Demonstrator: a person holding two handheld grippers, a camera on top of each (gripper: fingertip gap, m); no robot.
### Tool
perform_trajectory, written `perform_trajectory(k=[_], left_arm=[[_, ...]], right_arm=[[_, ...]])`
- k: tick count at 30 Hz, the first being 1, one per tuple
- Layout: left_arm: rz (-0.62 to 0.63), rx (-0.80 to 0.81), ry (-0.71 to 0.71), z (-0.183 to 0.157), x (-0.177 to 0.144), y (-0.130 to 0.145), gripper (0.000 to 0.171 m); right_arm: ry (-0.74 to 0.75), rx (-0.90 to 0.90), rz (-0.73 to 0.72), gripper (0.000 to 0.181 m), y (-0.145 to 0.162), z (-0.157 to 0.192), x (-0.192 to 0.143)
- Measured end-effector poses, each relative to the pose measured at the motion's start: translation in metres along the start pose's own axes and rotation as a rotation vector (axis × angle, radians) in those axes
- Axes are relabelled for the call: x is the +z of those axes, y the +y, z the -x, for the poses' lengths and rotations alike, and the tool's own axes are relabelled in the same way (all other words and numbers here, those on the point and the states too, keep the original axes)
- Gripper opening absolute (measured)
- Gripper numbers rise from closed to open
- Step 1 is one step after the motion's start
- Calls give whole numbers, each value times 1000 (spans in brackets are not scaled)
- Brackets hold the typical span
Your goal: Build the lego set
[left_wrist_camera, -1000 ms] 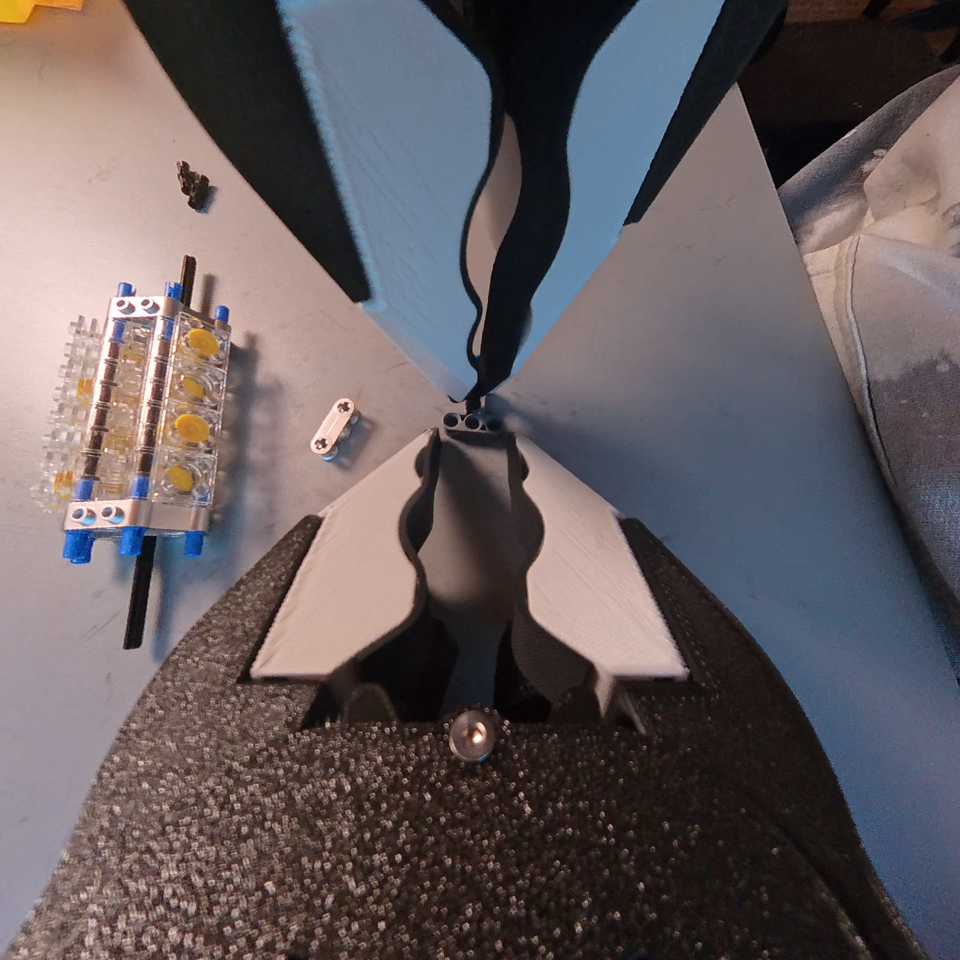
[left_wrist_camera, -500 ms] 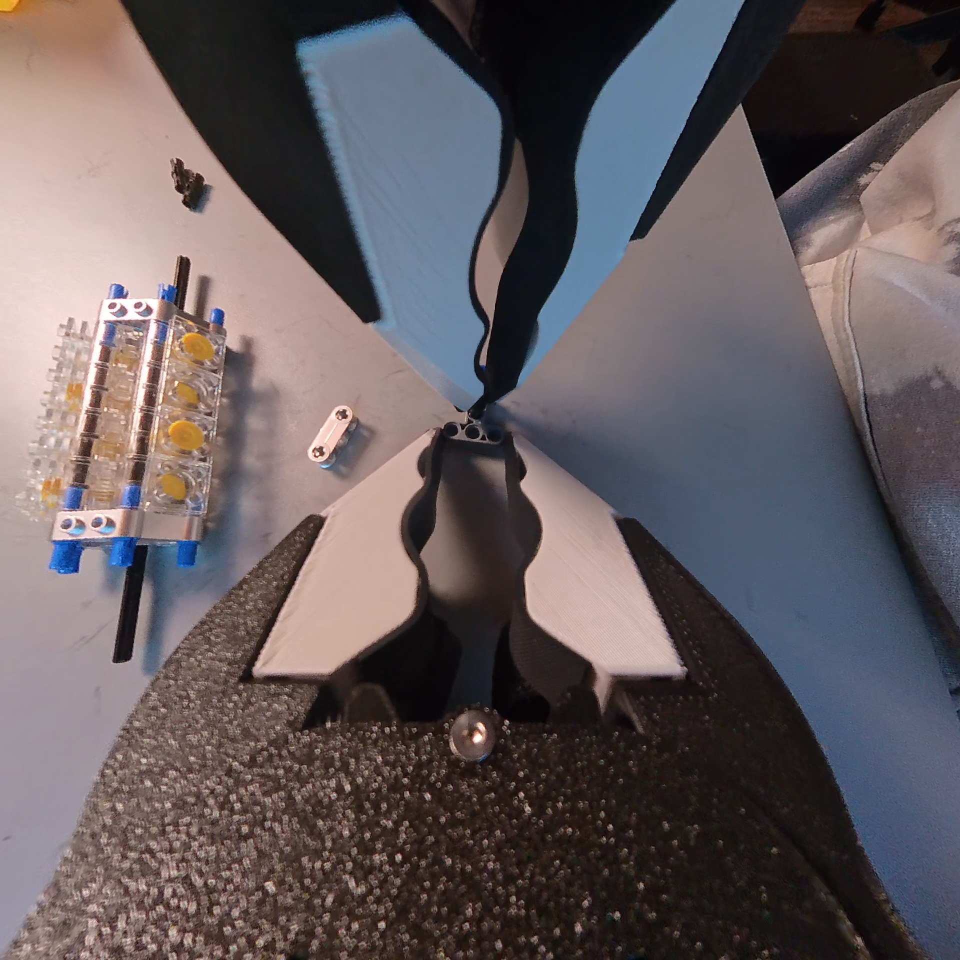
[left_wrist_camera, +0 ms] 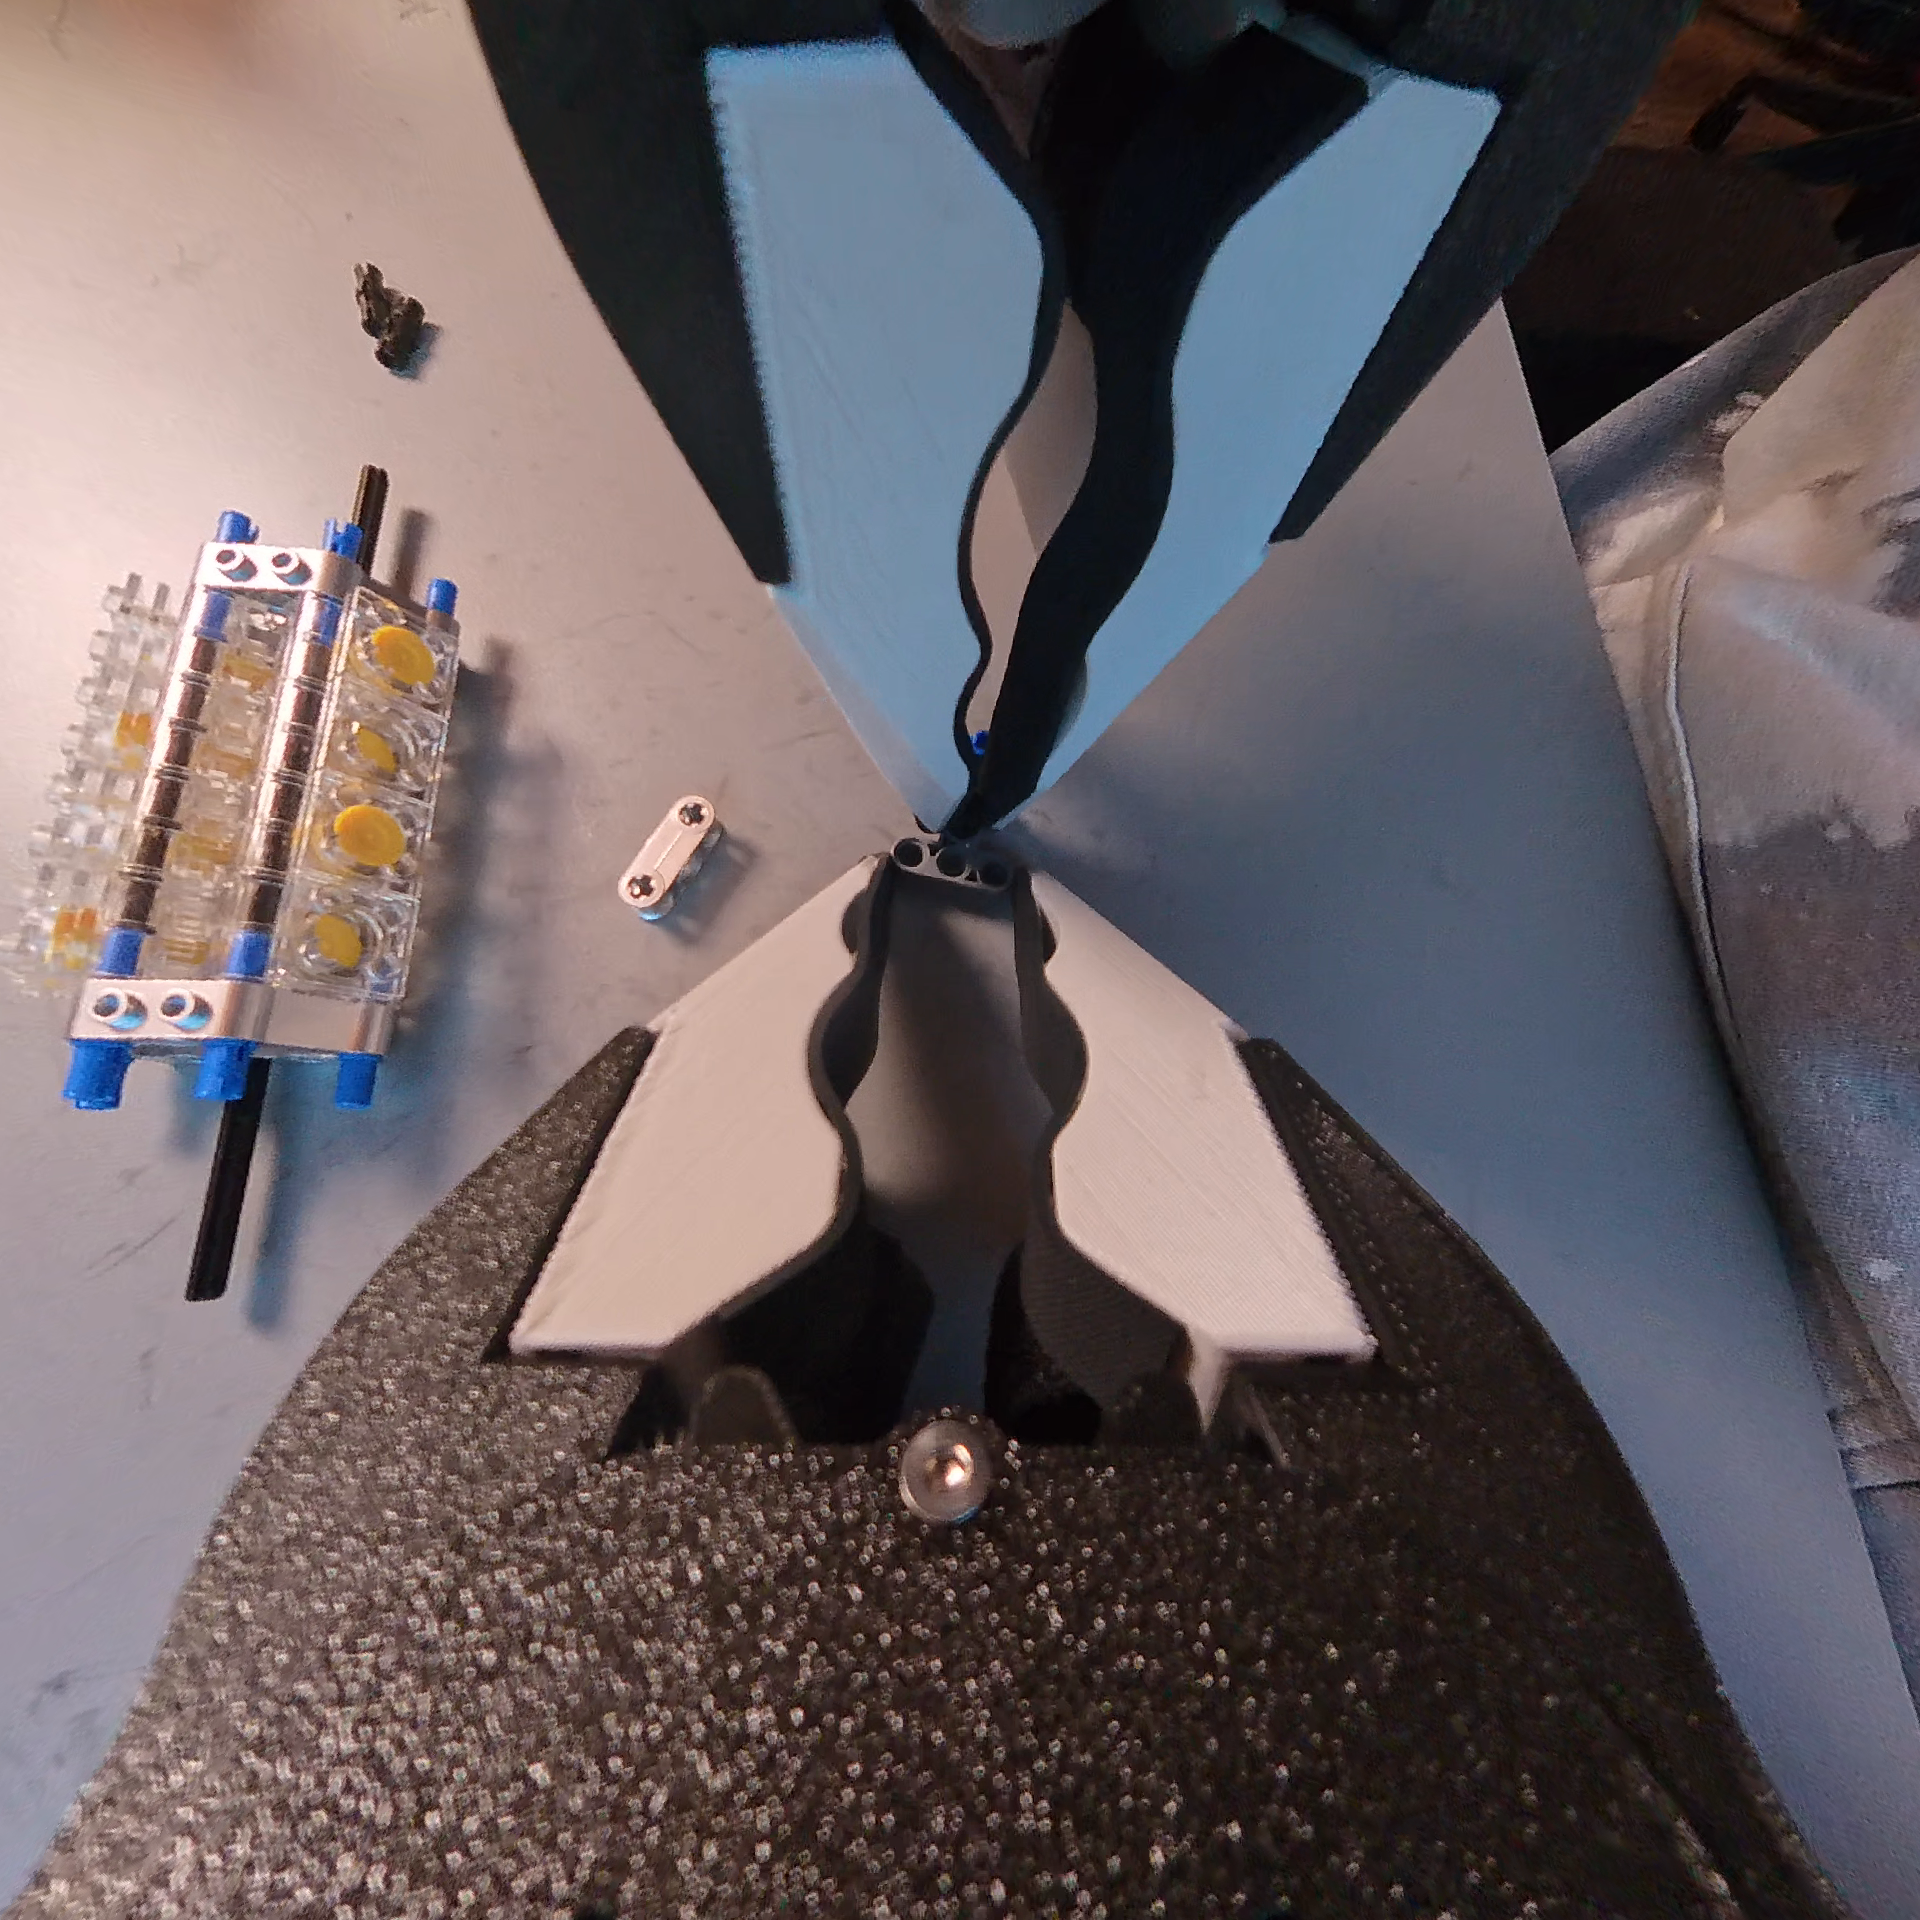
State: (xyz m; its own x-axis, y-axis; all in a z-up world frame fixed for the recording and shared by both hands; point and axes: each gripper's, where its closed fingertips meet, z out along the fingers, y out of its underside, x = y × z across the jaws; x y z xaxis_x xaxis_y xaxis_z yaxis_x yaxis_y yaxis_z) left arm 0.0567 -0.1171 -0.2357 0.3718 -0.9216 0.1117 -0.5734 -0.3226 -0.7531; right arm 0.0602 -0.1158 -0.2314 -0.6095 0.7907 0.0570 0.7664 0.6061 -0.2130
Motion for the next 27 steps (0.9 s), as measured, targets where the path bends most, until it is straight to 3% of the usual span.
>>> perform_trajectory(k=[5, 6, 14, 20, 27], left_arm=[[-2, 15, -13, 0, 0, 0, 20], [-1, 25, -23, 0, 0, 1, 0], [2, 52, -32, 0, 0, 1, 0], [-5, 81, -46, -3, 2, -4, 15], [-12, 75, -86, -3, 15, -19, 16]], right_arm=[[53, 92, -41, 4, -1, -1, 0], [86, 109, -60, 5, 0, -3, -1], [243, 166, -133, 11, 3, -3, -16], [306, 342, -149, 13, 29, 9, -43], [333, 591, -257, 0, 26, 9, -29]])
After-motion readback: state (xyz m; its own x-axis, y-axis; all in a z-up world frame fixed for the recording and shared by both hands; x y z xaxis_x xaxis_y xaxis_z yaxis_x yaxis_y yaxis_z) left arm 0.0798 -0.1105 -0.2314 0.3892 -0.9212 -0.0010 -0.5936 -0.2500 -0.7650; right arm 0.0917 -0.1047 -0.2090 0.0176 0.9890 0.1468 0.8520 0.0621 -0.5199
